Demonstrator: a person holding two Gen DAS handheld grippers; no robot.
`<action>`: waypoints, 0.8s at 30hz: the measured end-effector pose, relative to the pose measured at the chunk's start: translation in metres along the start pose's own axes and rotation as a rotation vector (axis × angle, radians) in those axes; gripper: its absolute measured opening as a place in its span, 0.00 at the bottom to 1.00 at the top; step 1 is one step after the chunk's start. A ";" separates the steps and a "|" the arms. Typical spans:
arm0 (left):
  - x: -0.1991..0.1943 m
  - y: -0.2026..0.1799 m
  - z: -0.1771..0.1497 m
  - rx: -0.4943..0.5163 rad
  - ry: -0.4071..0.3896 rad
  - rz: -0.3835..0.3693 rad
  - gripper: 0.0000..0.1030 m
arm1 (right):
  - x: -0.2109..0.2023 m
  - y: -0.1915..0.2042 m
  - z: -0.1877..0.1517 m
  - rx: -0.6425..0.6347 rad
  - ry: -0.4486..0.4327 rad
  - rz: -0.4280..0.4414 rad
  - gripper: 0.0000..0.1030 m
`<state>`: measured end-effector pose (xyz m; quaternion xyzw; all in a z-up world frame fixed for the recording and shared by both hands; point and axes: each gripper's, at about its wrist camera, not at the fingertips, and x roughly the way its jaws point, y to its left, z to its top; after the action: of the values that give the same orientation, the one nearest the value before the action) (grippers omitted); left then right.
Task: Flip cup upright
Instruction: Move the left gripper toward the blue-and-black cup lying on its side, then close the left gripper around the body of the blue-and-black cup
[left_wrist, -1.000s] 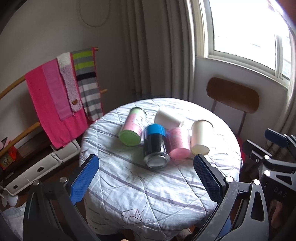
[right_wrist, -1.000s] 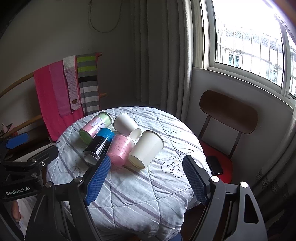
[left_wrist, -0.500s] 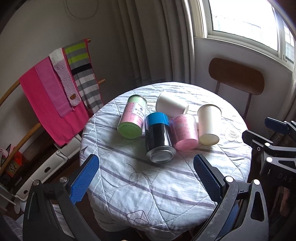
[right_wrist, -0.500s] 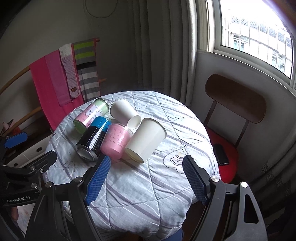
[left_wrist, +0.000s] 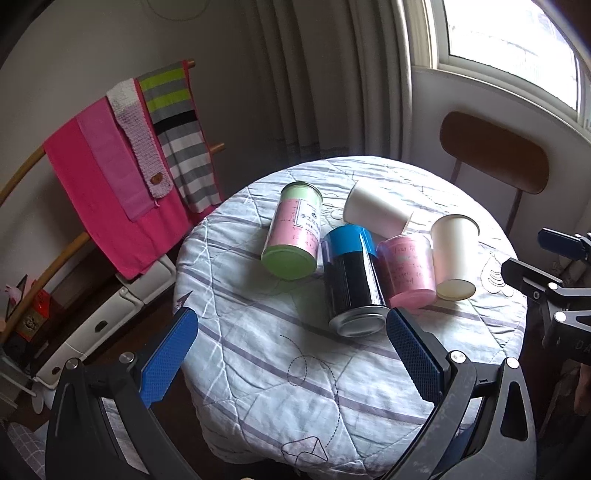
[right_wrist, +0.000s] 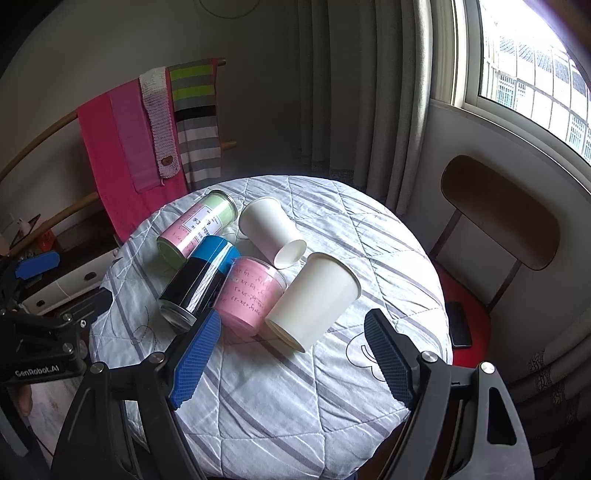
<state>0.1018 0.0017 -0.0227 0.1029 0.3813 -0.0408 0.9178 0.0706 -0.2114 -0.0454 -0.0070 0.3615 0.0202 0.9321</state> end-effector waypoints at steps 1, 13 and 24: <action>0.002 0.001 0.002 0.000 0.003 -0.004 1.00 | 0.001 0.000 0.001 -0.002 0.002 0.000 0.79; 0.059 -0.010 0.025 -0.041 0.190 -0.194 1.00 | 0.018 -0.016 0.003 0.000 0.025 -0.011 0.79; 0.124 -0.022 0.044 -0.159 0.362 -0.153 1.00 | 0.033 -0.037 0.000 0.016 0.025 0.036 0.79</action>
<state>0.2163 -0.0293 -0.0833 0.0064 0.5485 -0.0612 0.8339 0.0970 -0.2475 -0.0679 0.0066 0.3735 0.0338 0.9270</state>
